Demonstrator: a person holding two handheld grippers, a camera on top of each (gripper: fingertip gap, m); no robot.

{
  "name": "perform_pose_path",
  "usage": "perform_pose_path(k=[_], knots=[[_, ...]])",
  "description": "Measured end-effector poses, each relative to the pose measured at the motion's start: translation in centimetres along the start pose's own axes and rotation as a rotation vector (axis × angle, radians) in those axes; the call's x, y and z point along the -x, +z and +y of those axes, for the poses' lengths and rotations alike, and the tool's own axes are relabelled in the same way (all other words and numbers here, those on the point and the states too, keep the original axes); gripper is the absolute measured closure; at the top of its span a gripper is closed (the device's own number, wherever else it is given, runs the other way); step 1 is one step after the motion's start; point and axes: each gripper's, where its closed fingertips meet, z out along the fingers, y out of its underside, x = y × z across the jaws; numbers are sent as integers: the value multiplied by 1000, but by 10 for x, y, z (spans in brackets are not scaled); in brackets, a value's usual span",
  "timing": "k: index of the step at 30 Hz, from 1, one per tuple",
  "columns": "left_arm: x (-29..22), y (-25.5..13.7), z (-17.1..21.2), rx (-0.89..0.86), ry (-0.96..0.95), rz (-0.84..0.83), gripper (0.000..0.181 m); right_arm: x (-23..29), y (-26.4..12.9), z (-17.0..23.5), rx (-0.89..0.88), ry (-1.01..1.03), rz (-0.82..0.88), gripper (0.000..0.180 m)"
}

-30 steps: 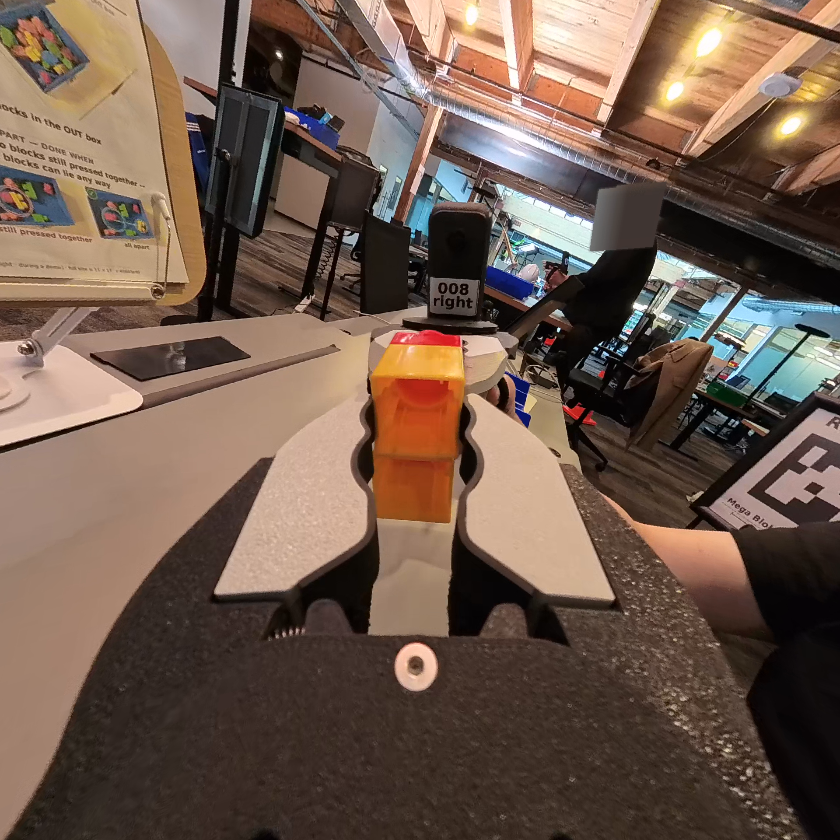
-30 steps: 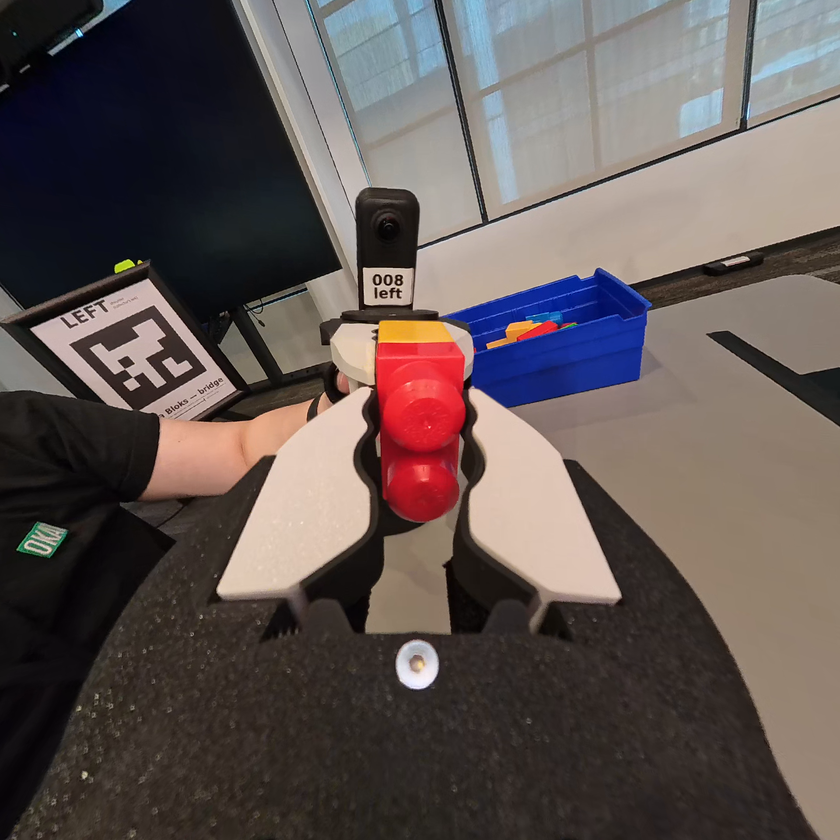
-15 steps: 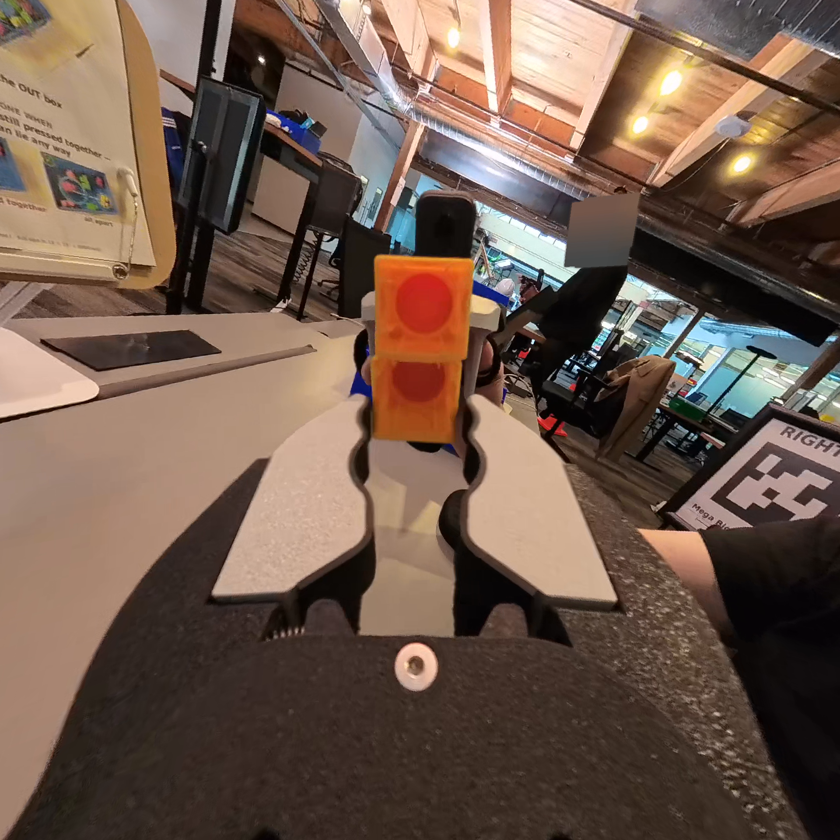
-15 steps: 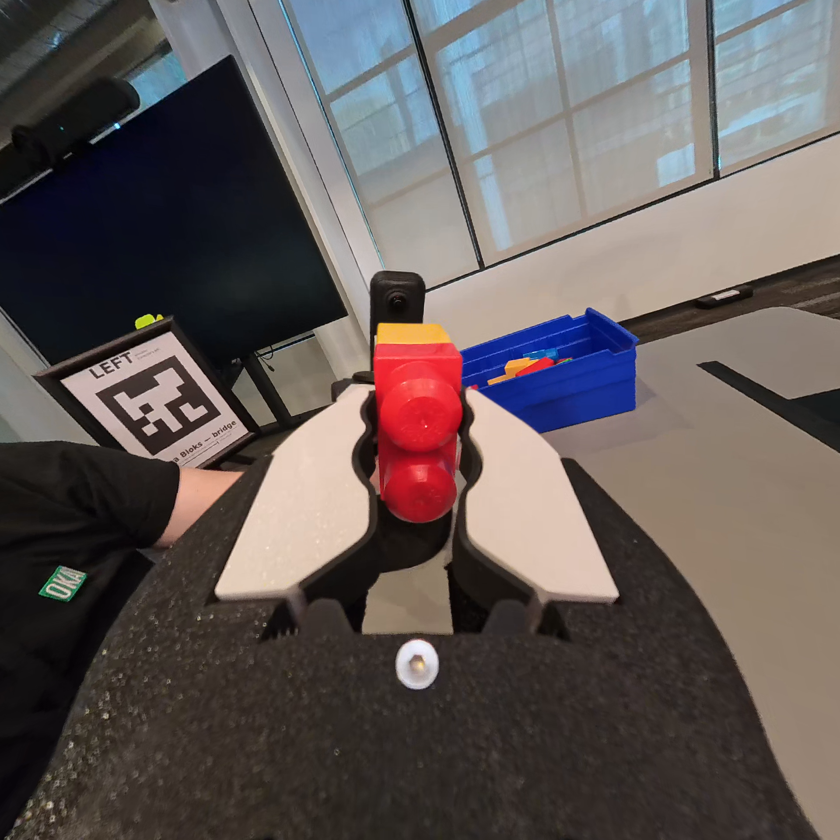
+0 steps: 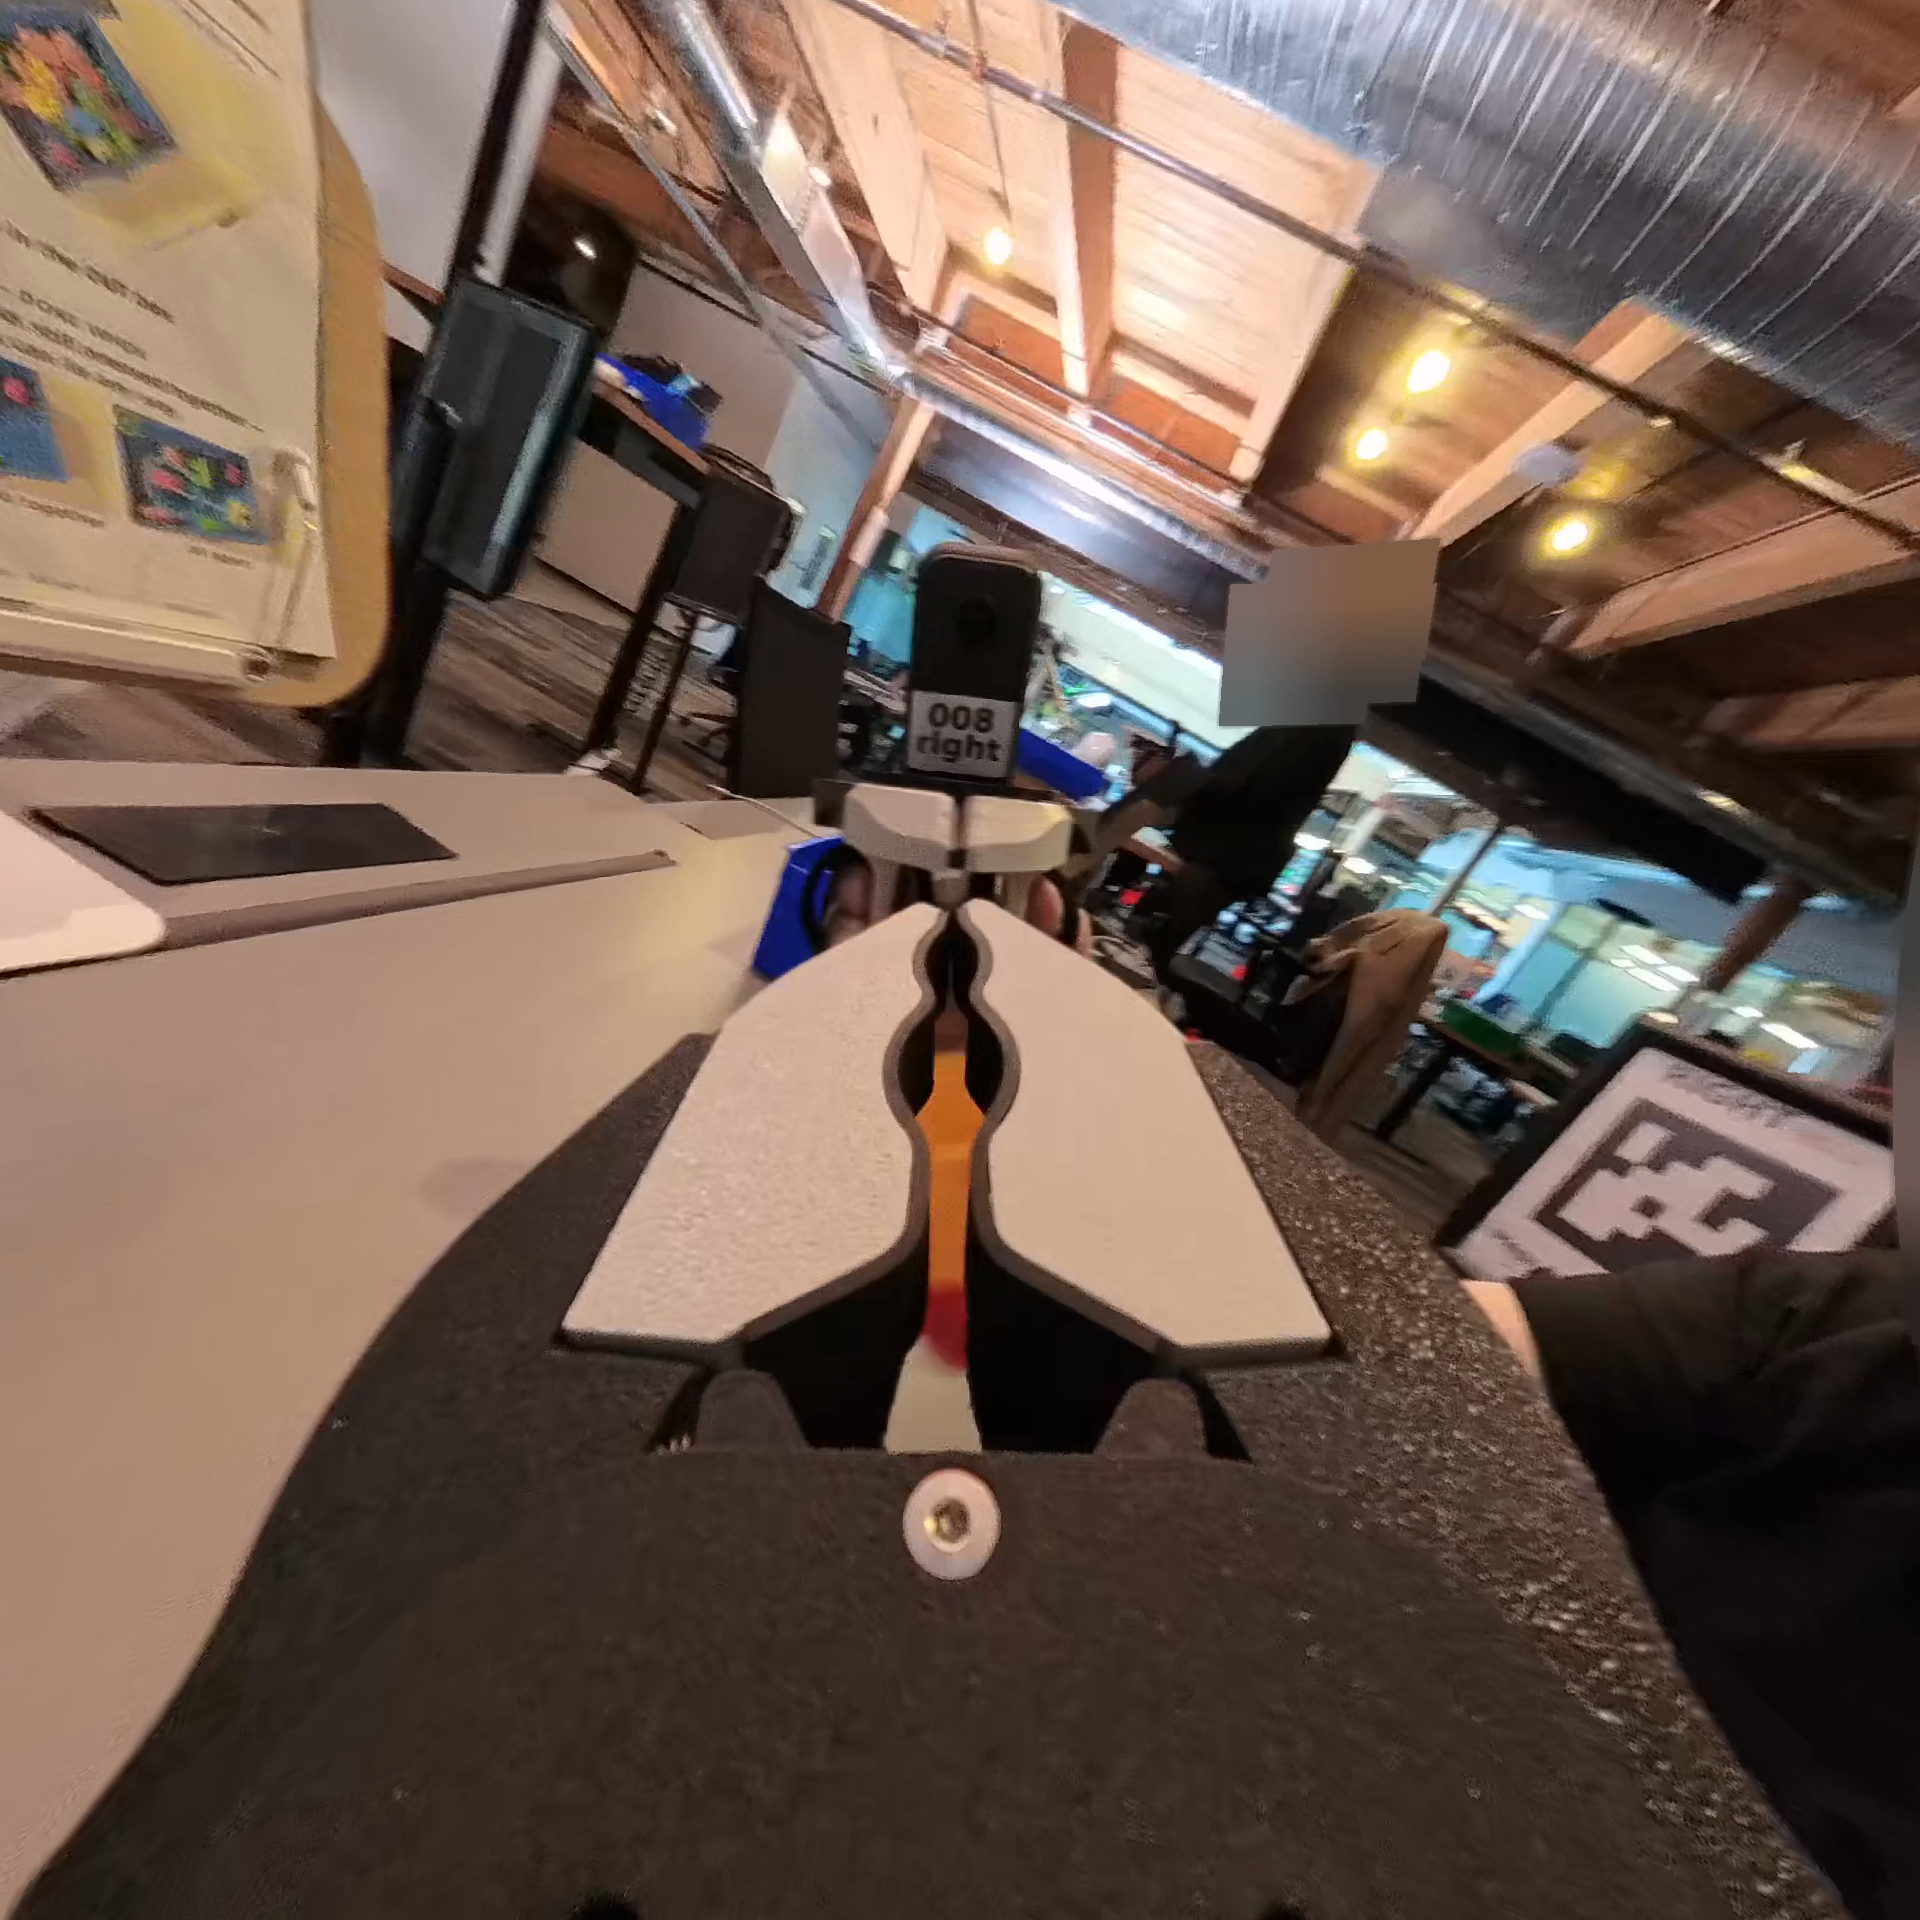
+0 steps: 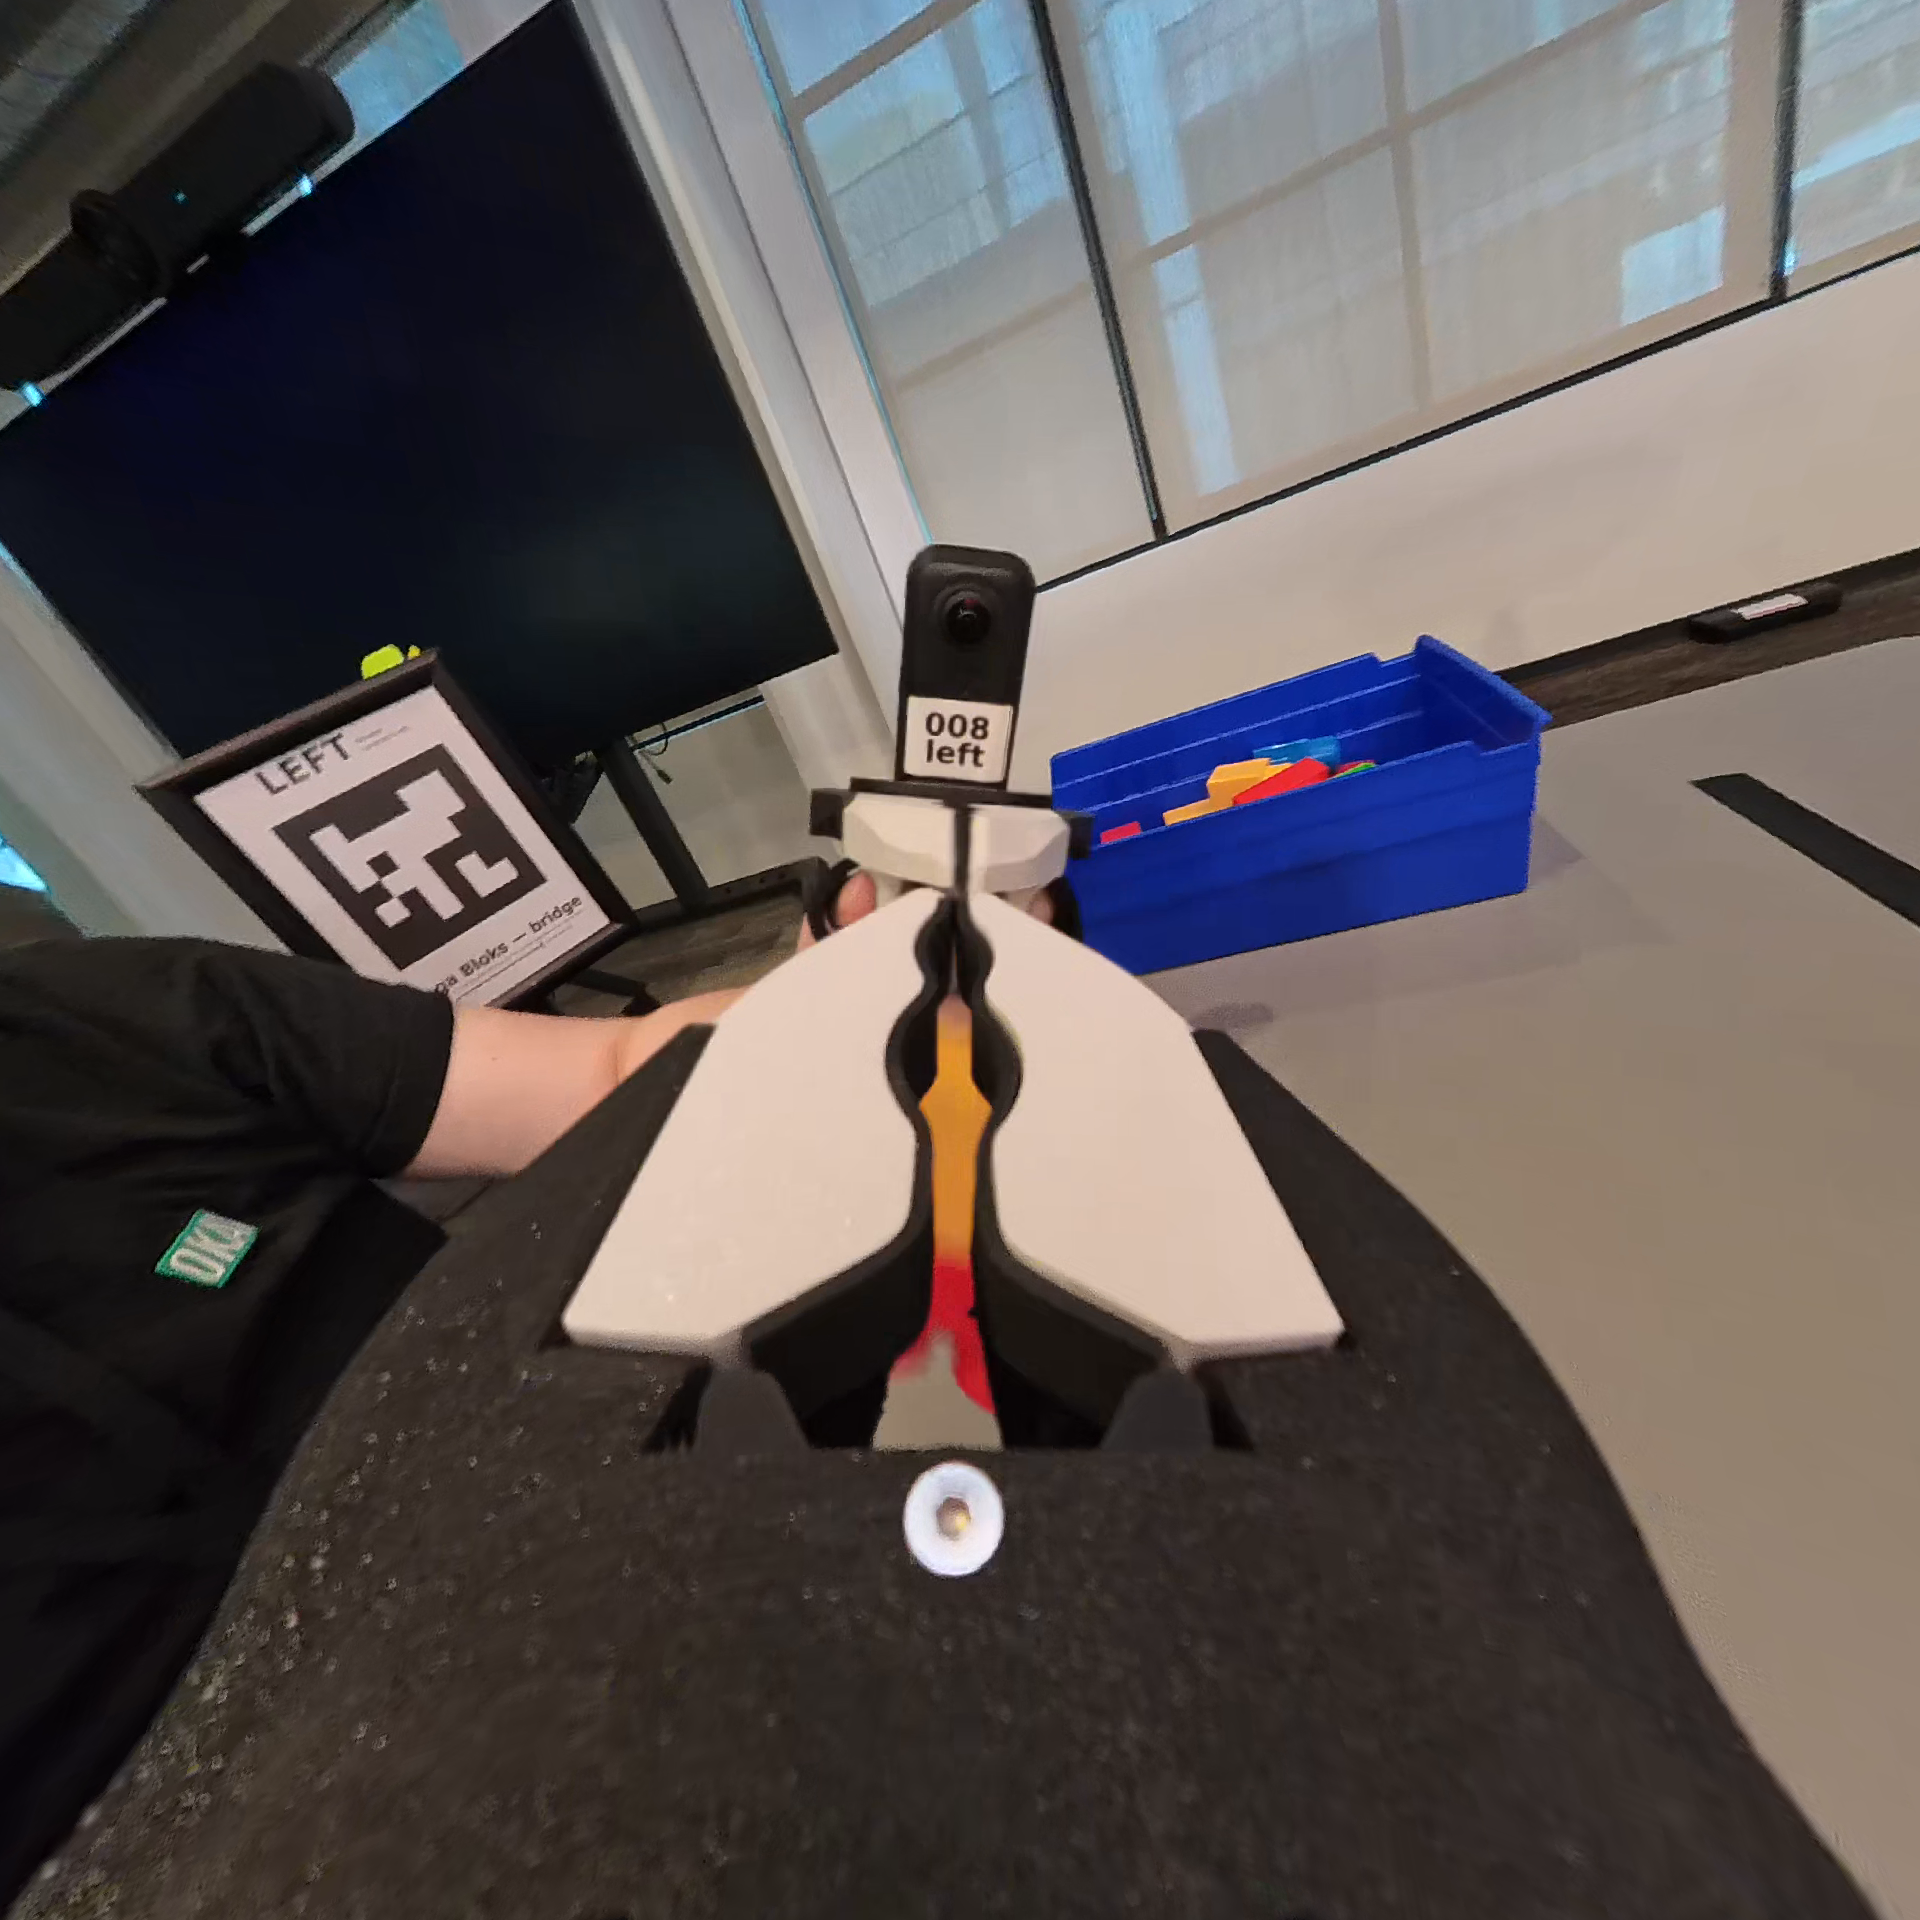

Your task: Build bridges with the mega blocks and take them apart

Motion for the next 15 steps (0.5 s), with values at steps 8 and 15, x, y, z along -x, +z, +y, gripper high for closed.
perform_pose_path(k=[8, 15], knots=[[47, -11, 42, 98, -64, -149, 180, -49, -8, 39, 110, 86, 150, 175], [56, -30, 71, 342, 28, -247, 166, -75, -48, 75, 294, 145, 250, 173]])
